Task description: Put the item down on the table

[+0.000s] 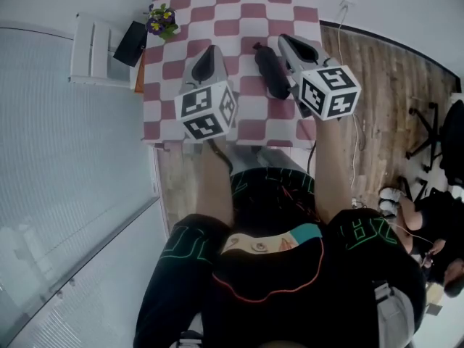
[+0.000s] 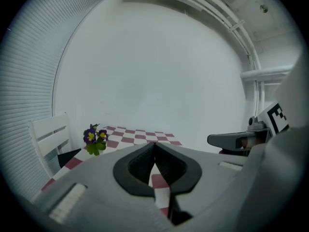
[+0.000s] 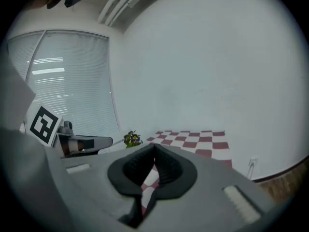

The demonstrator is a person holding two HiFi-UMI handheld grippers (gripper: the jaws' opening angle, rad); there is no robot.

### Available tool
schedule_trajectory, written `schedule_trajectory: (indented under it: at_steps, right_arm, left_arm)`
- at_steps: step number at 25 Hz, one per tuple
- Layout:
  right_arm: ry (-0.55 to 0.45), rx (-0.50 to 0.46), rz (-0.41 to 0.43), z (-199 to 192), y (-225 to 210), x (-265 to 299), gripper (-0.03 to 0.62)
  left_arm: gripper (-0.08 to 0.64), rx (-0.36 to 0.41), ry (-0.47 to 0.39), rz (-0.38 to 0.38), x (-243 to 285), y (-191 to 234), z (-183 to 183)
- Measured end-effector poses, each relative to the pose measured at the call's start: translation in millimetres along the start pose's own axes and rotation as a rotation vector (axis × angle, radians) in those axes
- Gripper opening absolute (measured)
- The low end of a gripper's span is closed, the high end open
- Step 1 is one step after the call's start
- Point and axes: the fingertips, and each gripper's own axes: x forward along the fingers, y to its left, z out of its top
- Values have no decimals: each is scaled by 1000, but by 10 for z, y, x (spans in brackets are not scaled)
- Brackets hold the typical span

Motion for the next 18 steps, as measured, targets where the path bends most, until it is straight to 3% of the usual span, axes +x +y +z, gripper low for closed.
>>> schedule_trajectory:
  at_steps: [4, 10, 18]
  right_arm:
    - [-111, -75, -24, 464, -44, -130, 5]
    - [-214, -124, -141, 958, -264, -366, 5]
    - [-296, -211, -159, 1348, -172, -544, 5]
  left_arm:
    - [9, 19, -87, -16, 20, -99, 328]
    - [9, 59, -200, -19, -61, -175, 804]
    - [9, 131, -300, -33, -195, -302, 1258]
